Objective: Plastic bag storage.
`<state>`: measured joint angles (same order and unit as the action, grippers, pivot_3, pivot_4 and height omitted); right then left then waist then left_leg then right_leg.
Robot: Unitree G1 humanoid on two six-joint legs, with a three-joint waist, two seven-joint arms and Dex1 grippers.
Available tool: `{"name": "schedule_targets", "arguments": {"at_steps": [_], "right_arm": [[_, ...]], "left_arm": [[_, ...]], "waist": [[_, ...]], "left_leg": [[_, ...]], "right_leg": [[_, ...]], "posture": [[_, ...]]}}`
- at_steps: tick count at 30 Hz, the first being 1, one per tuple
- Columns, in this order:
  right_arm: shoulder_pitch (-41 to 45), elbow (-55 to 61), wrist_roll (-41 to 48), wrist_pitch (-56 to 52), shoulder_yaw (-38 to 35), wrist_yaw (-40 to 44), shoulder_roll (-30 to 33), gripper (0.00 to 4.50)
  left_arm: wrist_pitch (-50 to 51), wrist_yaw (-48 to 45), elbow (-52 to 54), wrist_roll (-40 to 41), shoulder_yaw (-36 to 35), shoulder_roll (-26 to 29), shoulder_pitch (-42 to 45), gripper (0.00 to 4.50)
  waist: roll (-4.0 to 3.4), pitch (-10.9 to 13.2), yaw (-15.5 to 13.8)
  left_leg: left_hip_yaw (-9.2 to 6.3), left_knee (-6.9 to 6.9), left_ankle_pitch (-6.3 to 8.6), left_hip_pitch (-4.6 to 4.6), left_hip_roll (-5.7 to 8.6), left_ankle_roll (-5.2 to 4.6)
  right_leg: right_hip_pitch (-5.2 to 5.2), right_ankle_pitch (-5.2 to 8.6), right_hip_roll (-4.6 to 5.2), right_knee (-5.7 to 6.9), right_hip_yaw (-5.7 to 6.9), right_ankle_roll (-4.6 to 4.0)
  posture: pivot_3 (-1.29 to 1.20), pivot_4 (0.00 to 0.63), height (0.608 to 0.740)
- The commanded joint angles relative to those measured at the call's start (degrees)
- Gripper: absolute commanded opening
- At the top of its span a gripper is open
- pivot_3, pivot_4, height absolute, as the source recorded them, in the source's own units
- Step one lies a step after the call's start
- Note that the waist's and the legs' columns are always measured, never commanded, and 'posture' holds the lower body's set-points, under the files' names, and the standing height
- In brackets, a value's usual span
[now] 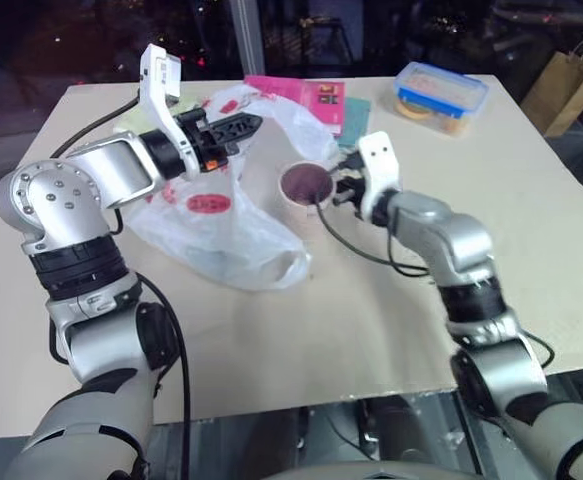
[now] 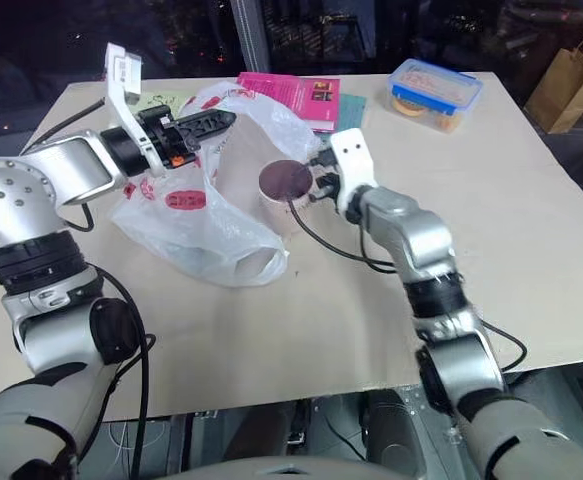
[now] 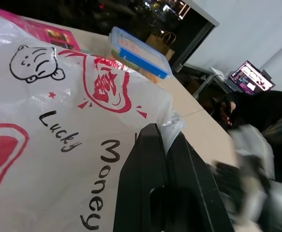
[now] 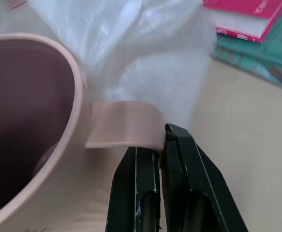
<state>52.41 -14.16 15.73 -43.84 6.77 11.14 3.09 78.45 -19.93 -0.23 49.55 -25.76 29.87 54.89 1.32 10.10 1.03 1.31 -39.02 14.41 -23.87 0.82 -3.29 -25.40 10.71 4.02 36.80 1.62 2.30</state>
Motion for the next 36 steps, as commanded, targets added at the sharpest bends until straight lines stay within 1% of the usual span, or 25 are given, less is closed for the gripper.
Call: {"name": "schedule_targets", "arguments": {"at_steps": [1,4,5,8,9,10,11,12,13,15,18,21,22,23,24,25,26,27,28,29,30,32,34,36], "right_arm": [[6.3,-11.4,-2.1,9.7,-2.0,-1.4,-3.9,0.03],[10.7,-21.2,-3.5,15.2,-3.7,-3.5,-6.8,0.03],[12.9,-25.6,-3.8,17.4,-4.2,-4.4,-8.8,0.03],[17.1,-35.3,-2.5,22.0,-6.1,-3.5,-15.5,0.03],[17.6,-37.3,-3.0,23.2,-5.6,-1.7,-17.2,0.03],[17.8,-38.8,-3.4,24.2,-5.0,-0.6,-18.5,0.73],[17.5,-39.0,-4.4,25.1,-3.4,0.8,-19.1,1.02],[17.3,-39.1,-5.1,25.8,-2.4,1.7,-19.4,1.53],[16.7,-38.2,-5.4,26.0,-1.5,3.0,-19.3,1.93],[13.7,-32.2,-6.4,25.4,1.3,6.1,-17.0,2.83],[10.6,-25.5,-7.0,23.6,3.5,8.7,-14.8,2.83],[3.6,-7.7,-5.5,16.4,5.2,13.4,-7.8,2.83],[0.6,0.2,-3.8,12.3,5.1,15.5,-4.6,2.83],[-1.9,6.7,-2.7,9.3,5.6,17.9,-1.7,3.37],[-4.2,12.9,-1.5,6.1,6.3,19.9,1.1,3.71],[-6.2,18.1,0.0,2.8,6.6,21.2,3.3,3.87],[-7.7,22.0,0.9,0.3,6.8,21.6,4.8,4.37],[-8.7,24.9,1.1,-1.6,6.7,20.9,5.8,4.5],[-9.6,27.4,1.3,-3.4,6.3,20.1,6.9,4.5],[-10.3,29.5,1.8,-5.0,5.6,19.7,7.7,4.5],[-10.5,30.6,1.7,-6.6,4.3,17.9,7.8,4.5],[-9.9,29.1,0.4,-7.7,2.2,14.1,7.1,4.5],[-8.8,25.7,-1.3,-6.3,2.3,12.2,6.5,4.5],[-6.6,18.2,-2.2,-1.8,1.3,10.0,3.8,4.5]], "left_arm": [[1.5,2.0,4.3,1.9,-1.7,-0.2,-0.2,0.0],[2.3,3.8,6.2,2.2,-1.8,-0.9,-1.2,0.0],[2.2,4.5,6.7,2.3,-1.8,-1.5,-1.4,0.0],[1.5,6.8,7.3,2.3,-2.3,-3.5,-1.7,0.0],[1.2,7.3,7.5,1.9,-2.2,-3.8,-1.9,0.0],[1.0,7.7,7.6,1.7,-2.2,-4.1,-2.1,0.0],[0.6,8.0,7.6,1.5,-2.1,-4.3,-2.4,0.0],[0.4,8.1,7.6,1.5,-2.1,-4.5,-2.6,0.0],[0.2,8.2,7.7,1.5,-1.9,-4.5,-2.8,0.0],[-0.9,8.1,7.7,1.1,-1.5,-4.1,-3.7,0.0],[-1.9,7.6,7.9,1.0,-0.8,-3.4,-4.7,0.0],[-5.7,4.3,10.0,-0.6,2.2,-0.9,-8.1,0.0],[-6.9,3.0,10.7,-0.8,3.0,-0.1,-9.3,0.0],[-8.7,1.6,11.0,-1.2,3.3,0.5,-10.3,0.0],[-9.1,-0.5,11.5,-0.5,3.9,1.4,-11.3,0.25],[-9.5,-2.3,12.2,0.2,4.4,1.9,-11.9,0.39],[-9.9,-3.2,12.6,0.6,4.8,2.1,-12.3,0.63],[-10.7,-3.2,12.7,0.1,5.3,2.0,-12.4,1.02],[-12.3,-2.6,12.5,-1.0,5.4,1.6,-12.4,1.46],[-13.3,-2.2,11.8,-1.6,5.2,1.4,-12.0,1.76],[-14.4,-2.4,11.3,-1.8,5.0,1.5,-11.7,2.35],[-14.9,-3.3,11.0,-0.6,4.3,2.1,-11.2,2.35],[-14.5,-4.7,11.5,0.9,3.9,3.0,-11.4,2.35],[-13.2,-5.7,12.5,3.4,2.8,4.2,-11.9,2.35]], "waist": [[0.0,0.0,0.1],[0.0,0.0,0.1],[-0.01,0.0,0.1],[-0.01,0.0,0.6],[-0.01,0.0,0.7],[-0.01,0.0,0.6],[-0.01,0.0,0.7],[-0.01,0.0,0.9],[-0.01,0.0,1.2],[-0.02,0.0,1.5],[-0.02,0.0,1.6],[-0.02,0.0,1.4],[-0.02,0.0,1.2],[-0.03,0.0,0.9],[-0.03,0.0,0.7],[-0.02,0.0,0.4],[-0.02,0.0,0.2],[-0.02,0.0,0.1],[-0.03,0.0,0.0],[-0.03,0.0,0.0],[-0.03,0.0,0.1],[-0.03,0.0,0.2],[-0.03,0.0,0.0],[-0.02,0.0,0.1]], "left_leg": [[0.0,0.04,0.0,0.0,-0.01,0.01],[0.02,0.19,-0.01,0.0,-0.01,0.04],[0.03,0.21,-0.01,0.0,0.0,0.04],[0.06,0.24,-0.01,0.0,0.01,0.05],[0.06,0.29,-0.02,0.01,0.01,0.08],[0.05,0.35,-0.03,0.02,0.01,0.1],[0.02,0.42,-0.06,0.02,0.06,0.13],[0.02,0.43,-0.06,0.02,0.05,0.14],[0.05,0.47,-0.06,0.02,0.06,0.14],[0.07,0.52,-0.09,0.02,0.05,0.18],[0.07,0.63,-0.11,0.05,0.01,0.23],[0.02,0.67,-0.13,0.04,0.01,0.26],[0.02,0.67,-0.13,0.03,0.01,0.26],[0.01,0.67,-0.13,0.01,0.04,0.26],[-0.04,0.64,-0.12,-0.05,0.06,0.25],[-0.05,0.63,-0.12,-0.07,0.08,0.25],[-0.05,0.59,-0.12,-0.08,0.12,0.24],[-0.05,0.59,-0.12,-0.07,0.1,0.24],[-0.05,0.59,-0.12,-0.04,0.07,0.24],[-0.04,0.6,-0.14,0.0,0.04,0.26],[-0.01,0.61,-0.16,0.07,0.0,0.3],[0.0,0.61,-0.22,0.12,-0.1,0.4],[-0.02,0.61,-0.25,0.12,-0.12,0.44],[0.0,0.58,-0.26,0.12,-0.09,0.42]], "right_leg": [[-0.02,0.0,0.0,0.0,0.0,0.0],[-0.1,0.0,0.01,-0.01,-0.05,-0.01],[-0.1,0.0,0.02,-0.03,-0.06,-0.01],[-0.13,0.0,0.03,-0.02,-0.08,-0.01],[-0.15,0.0,0.03,-0.02,-0.1,-0.01],[-0.15,0.0,0.04,-0.03,-0.08,-0.02],[-0.15,0.0,0.06,-0.05,-0.05,-0.02],[-0.16,0.0,0.07,-0.05,-0.07,-0.02],[-0.2,0.0,0.07,-0.04,-0.11,-0.02],[-0.26,0.0,0.06,-0.03,-0.15,-0.02],[-0.29,0.02,0.03,-0.01,-0.17,-0.04],[-0.29,0.04,0.05,-0.02,-0.15,-0.09],[-0.29,0.04,0.06,0.0,-0.18,-0.09],[-0.29,0.04,0.1,-0.01,-0.22,-0.09],[-0.29,0.04,0.13,-0.02,-0.19,-0.09],[-0.28,0.04,0.15,-0.06,-0.18,-0.08],[-0.28,0.04,0.17,-0.09,-0.09,-0.08],[-0.28,0.04,0.16,-0.1,-0.06,-0.08],[-0.28,0.05,0.13,-0.08,-0.05,-0.09],[-0.28,0.05,0.09,-0.06,-0.05,-0.1],[-0.27,0.08,0.07,0.0,-0.08,-0.16],[-0.28,0.0,0.04,0.04,-0.09,-0.33],[-0.28,-0.04,-0.03,0.07,-0.04,-0.39],[-0.26,-0.06,-0.04,0.09,-0.02,-0.38]], "posture": [[0.0,0.15,0.74],[0.0,0.15,0.74],[0.0,0.15,0.74],[0.0,0.15,0.74],[0.0,0.15,0.74],[0.0,0.15,0.74],[0.0,0.15,0.74],[0.0,0.15,0.74],[0.0,0.15,0.74],[0.0,0.15,0.74],[0.0,0.15,0.74],[0.0,0.15,0.74],[0.0,0.15,0.74],[0.0,0.15,0.74],[0.0,0.15,0.74],[0.0,0.15,0.74],[0.0,0.15,0.74],[0.0,0.15,0.74],[0.0,0.15,0.74],[0.0,0.15,0.74],[0.0,0.15,0.74],[0.0,0.15,0.74],[0.0,0.15,0.74],[0.0,0.15,0.74]]}}
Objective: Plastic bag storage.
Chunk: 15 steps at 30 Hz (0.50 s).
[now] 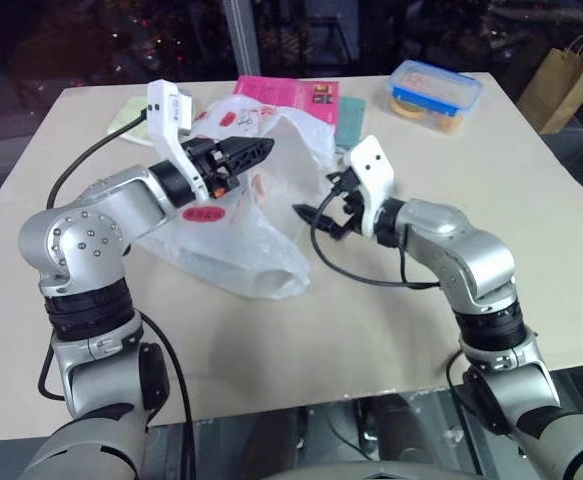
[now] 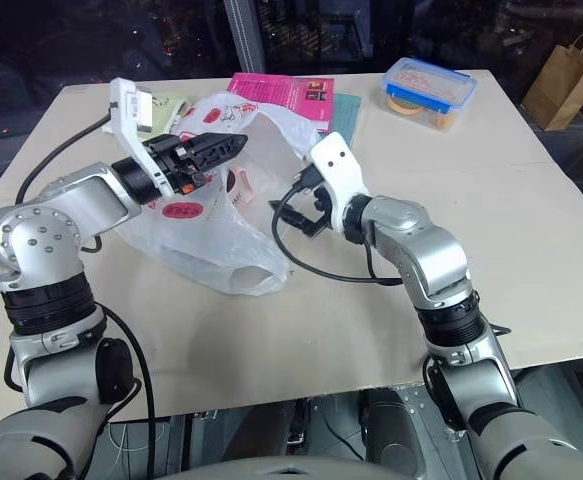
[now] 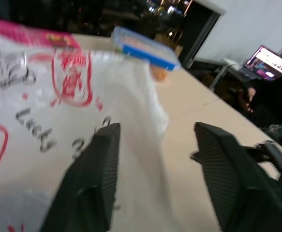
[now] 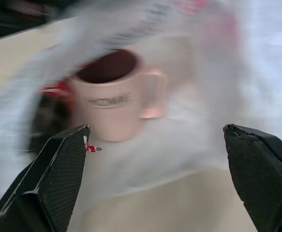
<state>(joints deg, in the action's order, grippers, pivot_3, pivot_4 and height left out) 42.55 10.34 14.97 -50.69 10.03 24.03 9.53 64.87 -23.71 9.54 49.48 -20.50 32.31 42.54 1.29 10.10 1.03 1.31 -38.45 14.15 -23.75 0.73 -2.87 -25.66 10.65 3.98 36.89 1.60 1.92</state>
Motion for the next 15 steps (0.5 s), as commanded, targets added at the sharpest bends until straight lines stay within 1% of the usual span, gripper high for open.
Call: {"name": "schedule_targets", "arguments": {"at_steps": [1,2,3,6,8,10,11,12,13,14,15], "right_arm": [[4.4,-10.2,-2.1,7.4,-1.9,-3.2,-3.5,4.5],[5.3,-12.8,-2.6,8.9,-1.8,-3.1,-4.1,4.5],[7.0,-18.0,-4.3,12.3,-1.8,-4.8,-4.9,4.5],[15.4,-38.8,-8.1,25.6,-3.8,-10.6,-8.2,4.5],[19.2,-47.0,-9.9,31.8,-4.4,-13.0,-8.8,4.5],[22.2,-54.2,-10.5,35.5,-6.1,-15.4,-9.0,4.5],[23.5,-57.5,-12.0,37.2,-6.2,-18.0,-8.5,4.5],[24.2,-60.0,-12.8,38.6,-6.2,-18.9,-8.1,4.5],[24.7,-61.7,-13.4,39.8,-6.2,-19.3,-7.7,3.94],[24.7,-62.4,-14.2,40.4,-5.7,-19.1,-7.0,3.84],[24.7,-62.6,-14.8,41.0,-5.5,-18.8,-6.5,3.29]], "left_arm": [[1.0,-2.3,3.2,4.7,-3.1,2.4,0.1,2.35],[1.4,-2.5,3.5,5.6,-3.6,2.8,-0.1,2.35],[2.2,-3.1,4.5,6.7,-4.1,3.9,-0.9,2.35],[6.7,-5.6,9.5,14.0,-8.8,9.3,-6.0,2.35],[10.1,-6.5,11.7,20.5,-11.8,12.5,-9.6,2.35],[13.4,-7.8,13.6,27.6,-14.9,16.3,-14.8,2.35],[14.7,-8.8,14.5,30.7,-16.5,18.2,-18.2,2.35],[15.5,-9.9,15.4,33.1,-17.9,19.8,-21.8,2.35],[16.2,-11.1,16.4,35.6,-19.2,21.1,-26.0,2.38],[16.6,-12.7,19.1,36.3,-19.1,21.3,-31.1,2.38],[16.3,-13.0,21.3,36.5,-18.0,21.1,-34.9,2.38]], "waist": [[0.0,0.0,0.1],[0.01,0.0,0.2],[0.01,0.0,0.2],[0.01,0.0,1.1],[0.01,0.0,1.4],[0.01,0.0,1.4],[0.01,0.0,1.5],[0.0,0.0,1.5],[0.0,0.0,1.5],[-0.01,0.0,0.9],[0.03,0.0,1.1]], "left_leg": [[0.03,-0.02,0.0,0.01,0.01,0.0],[0.05,-0.03,0.0,0.0,0.01,-0.01],[0.04,-0.04,0.0,0.0,0.0,-0.01],[0.02,0.0,0.0,-0.02,0.0,-0.01],[0.0,0.06,0.0,-0.03,0.0,-0.01],[-0.06,0.08,0.0,-0.06,-0.02,-0.01],[-0.06,0.09,0.0,-0.07,-0.02,-0.01],[-0.06,0.12,0.0,-0.07,-0.02,-0.01],[-0.04,0.15,0.0,-0.07,-0.01,-0.01],[-0.05,0.16,0.01,-0.07,-0.01,-0.01],[-0.2,0.15,0.01,-0.11,0.01,-0.01]], "right_leg": [[0.0,0.0,0.0,0.0,-0.02,0.0],[0.0,0.0,-0.02,-0.01,-0.03,0.0],[0.0,0.0,-0.03,0.0,-0.03,0.0],[-0.02,0.0,-0.04,-0.01,-0.02,0.0],[-0.03,0.0,-0.04,-0.06,-0.03,0.0],[-0.02,0.02,-0.03,-0.14,-0.01,0.0],[-0.03,0.03,-0.03,-0.16,-0.02,0.0],[-0.02,0.03,-0.01,-0.17,-0.07,0.0],[-0.03,0.03,0.01,-0.21,-0.1,0.0],[-0.02,0.03,0.02,-0.23,-0.11,0.0],[0.03,0.05,0.05,-0.28,0.01,-0.01]], "posture": [[0.0,0.15,0.74],[0.0,0.15,0.74],[0.0,0.15,0.74],[0.0,0.15,0.74],[0.0,0.15,0.74],[0.0,0.15,0.74],[0.0,0.15,0.74],[0.0,0.15,0.74],[0.0,0.15,0.74],[0.0,0.15,0.74],[0.0,0.15,0.74]]}}
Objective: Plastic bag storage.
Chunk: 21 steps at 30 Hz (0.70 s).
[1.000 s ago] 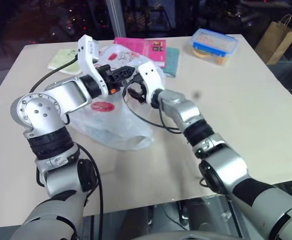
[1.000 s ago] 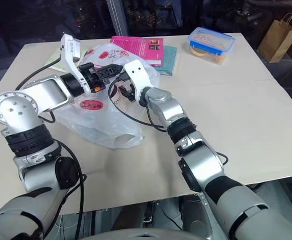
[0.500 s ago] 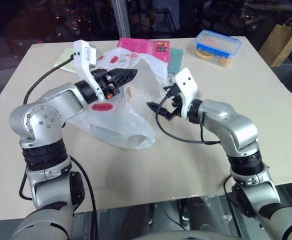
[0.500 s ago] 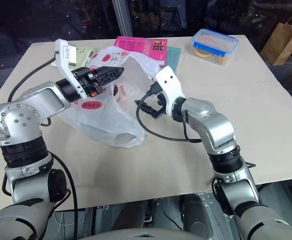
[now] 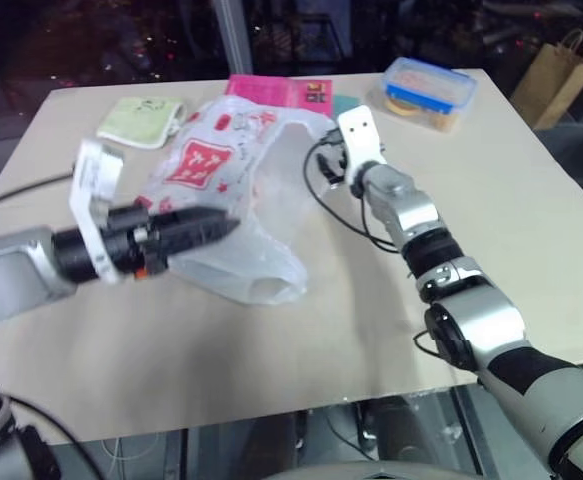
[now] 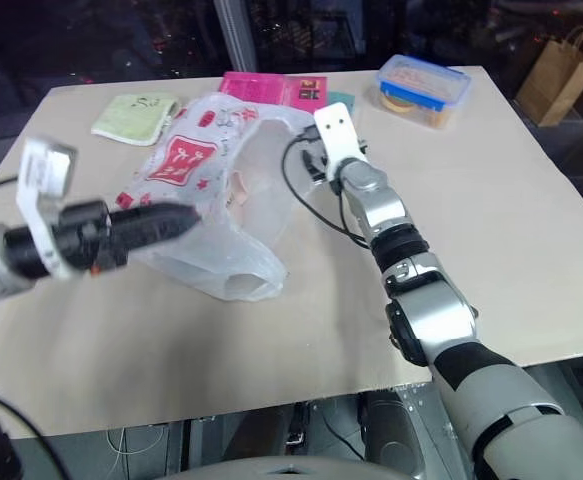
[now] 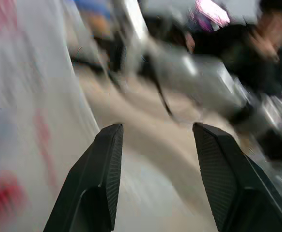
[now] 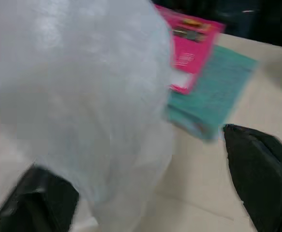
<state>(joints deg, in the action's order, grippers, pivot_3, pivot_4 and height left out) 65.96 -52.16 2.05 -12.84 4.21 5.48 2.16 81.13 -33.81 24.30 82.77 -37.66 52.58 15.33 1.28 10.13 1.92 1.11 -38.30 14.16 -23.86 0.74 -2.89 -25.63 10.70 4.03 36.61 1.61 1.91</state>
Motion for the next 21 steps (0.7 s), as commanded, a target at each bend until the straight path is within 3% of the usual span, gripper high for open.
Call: {"name": "schedule_targets", "arguments": {"at_steps": [1,4,7,8,10,13,18,19,21], "right_arm": [[1.1,0.2,-2.4,3.3,0.5,0.2,1.3,3.0],[1.0,0.9,-3.0,3.3,0.3,1.1,1.6,1.93],[0.5,2.5,-3.3,2.2,0.0,1.5,1.9,0.5],[0.4,3.1,-3.5,1.8,0.0,1.7,2.0,0.13],[-0.2,4.6,-4.0,0.8,0.2,2.0,2.2,0.0],[-0.7,6.5,-4.4,-0.3,0.2,2.4,2.2,0.0],[-1.9,9.6,-4.5,-2.2,0.2,2.9,2.3,0.0],[-2.2,10.0,-4.5,-2.5,0.1,3.0,2.4,0.0],[-2.7,10.9,-4.6,-3.1,0.1,3.2,2.6,0.0]], "left_arm": [[-0.9,-2.9,8.8,1.7,1.3,0.4,-10.4,2.38],[-5.7,-3.3,12.1,-4.1,6.5,0.3,-13.5,2.38],[-10.4,-2.9,13.1,-11.3,14.7,0.0,-12.5,2.38],[-12.0,-2.3,12.6,-14.3,17.4,-0.3,-11.7,2.62],[-14.6,-1.0,10.5,-17.5,20.5,-2.0,-9.3,3.06],[-16.5,0.0,9.2,-19.6,23.0,-3.9,-6.9,3.06],[-19.2,2.7,8.7,-23.8,27.9,-7.5,-4.2,1.46],[-19.5,2.6,8.5,-24.0,28.9,-8.5,-3.7,0.88],[-20.1,3.4,6.8,-25.4,31.4,-11.2,-2.0,0.13]], "waist": [[-0.06,0.0,0.4],[-0.04,0.0,0.2],[-0.12,0.0,0.3],[-0.13,0.0,0.3],[-0.14,0.0,0.3],[-0.13,0.0,0.3],[-0.12,0.0,0.2],[-0.12,0.0,0.2],[-0.12,0.0,0.1]], "left_leg": [[0.02,0.0,0.0,0.02,-0.02,0.01],[0.1,0.01,0.0,0.08,0.03,0.01],[-0.01,0.0,-0.09,0.11,-0.01,0.16],[0.0,0.0,-0.11,0.14,-0.02,0.18],[0.01,0.0,-0.12,0.13,-0.01,0.18],[0.02,-0.01,-0.12,0.1,-0.01,0.17],[0.02,0.02,-0.1,0.06,-0.02,0.14],[0.01,0.02,-0.1,0.04,-0.02,0.14],[0.01,0.01,-0.1,0.05,-0.01,0.14]], "right_leg": [[0.04,-0.01,-0.02,-0.03,-0.02,0.0],[0.04,-0.01,0.03,0.07,-0.14,0.0],[0.04,-0.02,-0.04,0.15,-0.05,-0.09],[0.04,-0.03,-0.06,0.19,-0.07,-0.11],[0.04,-0.04,-0.07,0.21,-0.07,-0.12],[0.03,-0.05,-0.08,0.18,-0.05,-0.11],[0.01,-0.04,-0.08,0.15,-0.03,-0.1],[0.01,-0.04,-0.08,0.13,-0.03,-0.1],[0.01,-0.05,-0.08,0.14,-0.01,-0.1]], "posture": [[0.0,0.15,0.74],[0.0,0.15,0.74],[0.0,0.15,0.74],[0.0,0.15,0.74],[0.0,0.15,0.74],[0.0,0.15,0.74],[0.0,0.15,0.74],[0.0,0.15,0.74],[0.0,0.15,0.74]]}}
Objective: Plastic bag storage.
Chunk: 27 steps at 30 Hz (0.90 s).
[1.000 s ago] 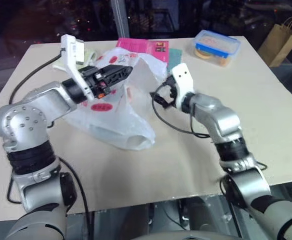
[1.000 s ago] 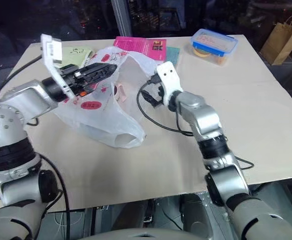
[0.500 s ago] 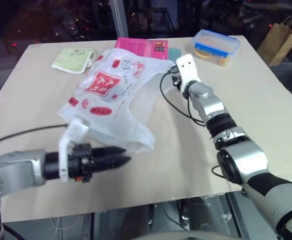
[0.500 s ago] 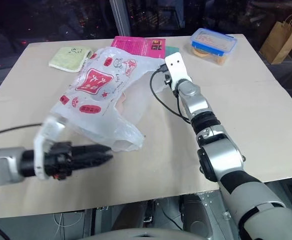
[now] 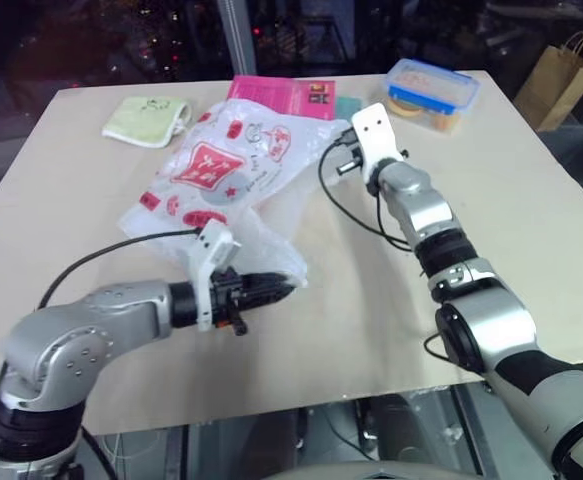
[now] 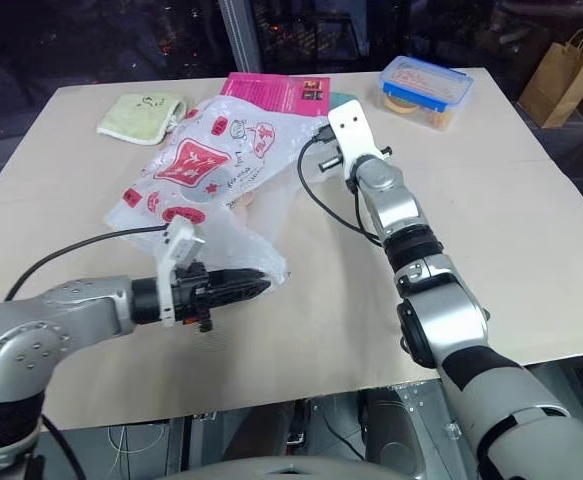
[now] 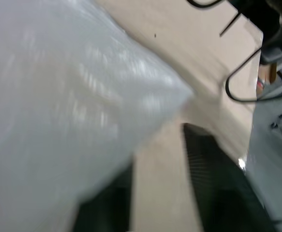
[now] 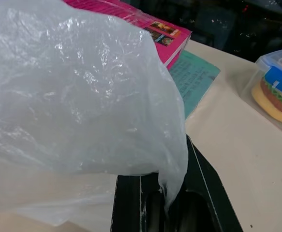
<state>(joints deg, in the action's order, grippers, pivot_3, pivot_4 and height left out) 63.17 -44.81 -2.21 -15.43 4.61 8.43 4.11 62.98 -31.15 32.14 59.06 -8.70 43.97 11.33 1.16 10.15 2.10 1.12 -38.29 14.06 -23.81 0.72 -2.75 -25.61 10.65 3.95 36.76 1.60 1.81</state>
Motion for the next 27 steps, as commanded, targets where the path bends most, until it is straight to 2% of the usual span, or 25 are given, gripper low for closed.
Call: {"name": "schedule_targets", "arguments": {"at_steps": [1,4,6,7,9,16,19,22,24,27], "right_arm": [[0.0,3.8,-0.4,-0.7,-0.3,0.3,0.8,0.0],[-0.4,4.5,-0.6,-1.4,-0.2,0.5,1.1,0.0],[-0.6,5.1,-0.8,-1.8,-0.1,0.7,1.2,0.0],[-0.7,5.3,-0.8,-2.0,-0.1,0.7,1.2,0.0],[-0.9,5.7,-0.9,-2.3,-0.1,1.0,1.4,0.0],[-1.2,6.4,-1.0,-2.7,-0.4,1.2,1.4,0.0],[-1.3,6.7,-1.1,-2.9,-0.2,1.3,1.2,0.0],[-1.5,6.9,-1.3,-3.1,0.1,1.8,1.4,0.0],[-1.6,7.1,-1.3,-3.2,0.1,2.0,1.5,0.0],[-1.5,6.9,-1.5,-3.1,0.1,2.2,1.5,0.0]], "left_arm": [[-2.2,1.2,-2.4,-2.6,3.9,-4.2,3.2,0.13],[-2.3,2.8,-5.5,-6.7,8.8,-7.8,6.4,0.13],[-2.8,2.5,-6.2,-7.7,9.6,-9.0,7.3,0.13],[-3.9,2.8,-6.2,-8.9,9.2,-9.1,7.3,0.49],[-4.4,2.1,-5.4,-9.7,7.9,-7.9,6.2,0.86],[-3.9,4.0,-2.4,-11.3,6.0,-6.6,3.8,3.94],[-2.4,3.3,-1.8,-9.5,5.9,-7.0,3.5,3.94],[0.8,-0.5,-1.8,-1.6,1.5,-5.7,2.0,3.94],[0.6,-1.2,-2.4,-2.5,1.5,-4.2,1.9,3.94],[-1.4,0.8,-4.7,-7.6,5.9,-5.4,4.5,3.94]], "waist": [[0.0,0.0,-0.2],[0.01,0.0,-0.2],[0.01,0.0,-0.1],[0.01,0.0,-0.1],[0.01,0.0,0.1],[0.01,0.0,-0.2],[0.01,0.0,-0.2],[0.01,0.0,0.0],[0.01,0.0,0.1],[0.01,0.0,-0.1]], "left_leg": [[0.0,0.0,0.0,0.01,0.0,0.0],[0.03,-0.03,-0.01,0.02,0.01,-0.01],[0.05,-0.03,-0.01,0.04,0.0,-0.02],[0.05,-0.03,-0.01,0.02,-0.01,-0.02],[0.06,-0.03,-0.01,0.01,-0.05,-0.02],[0.05,-0.03,0.0,0.01,-0.07,-0.03],[0.06,-0.04,0.01,0.0,-0.06,-0.04],[0.05,-0.03,0.01,0.0,-0.08,-0.04],[0.05,-0.03,0.01,0.0,-0.11,-0.04],[0.06,-0.03,0.01,0.04,-0.1,-0.04]], "right_leg": [[0.01,0.0,0.0,0.0,0.01,0.0],[0.03,-0.01,-0.03,0.04,0.12,0.01],[0.02,-0.01,-0.05,0.06,0.1,0.01],[0.01,-0.01,-0.07,0.05,0.11,0.01],[-0.02,0.0,-0.09,0.05,0.09,0.01],[-0.02,0.0,-0.07,0.03,0.08,0.01],[-0.01,0.0,-0.07,0.02,0.09,0.01],[-0.01,0.0,-0.08,0.02,0.09,0.01],[-0.02,0.0,-0.1,0.02,0.08,0.01],[0.01,0.0,-0.13,0.03,0.11,0.01]], "posture": [[0.0,0.15,0.74],[0.0,0.15,0.74],[0.0,0.15,0.74],[0.0,0.15,0.74],[0.0,0.15,0.74],[0.0,0.15,0.74],[0.0,0.15,0.74],[0.0,0.15,0.74],[0.0,0.15,0.74],[0.0,0.15,0.74]]}}
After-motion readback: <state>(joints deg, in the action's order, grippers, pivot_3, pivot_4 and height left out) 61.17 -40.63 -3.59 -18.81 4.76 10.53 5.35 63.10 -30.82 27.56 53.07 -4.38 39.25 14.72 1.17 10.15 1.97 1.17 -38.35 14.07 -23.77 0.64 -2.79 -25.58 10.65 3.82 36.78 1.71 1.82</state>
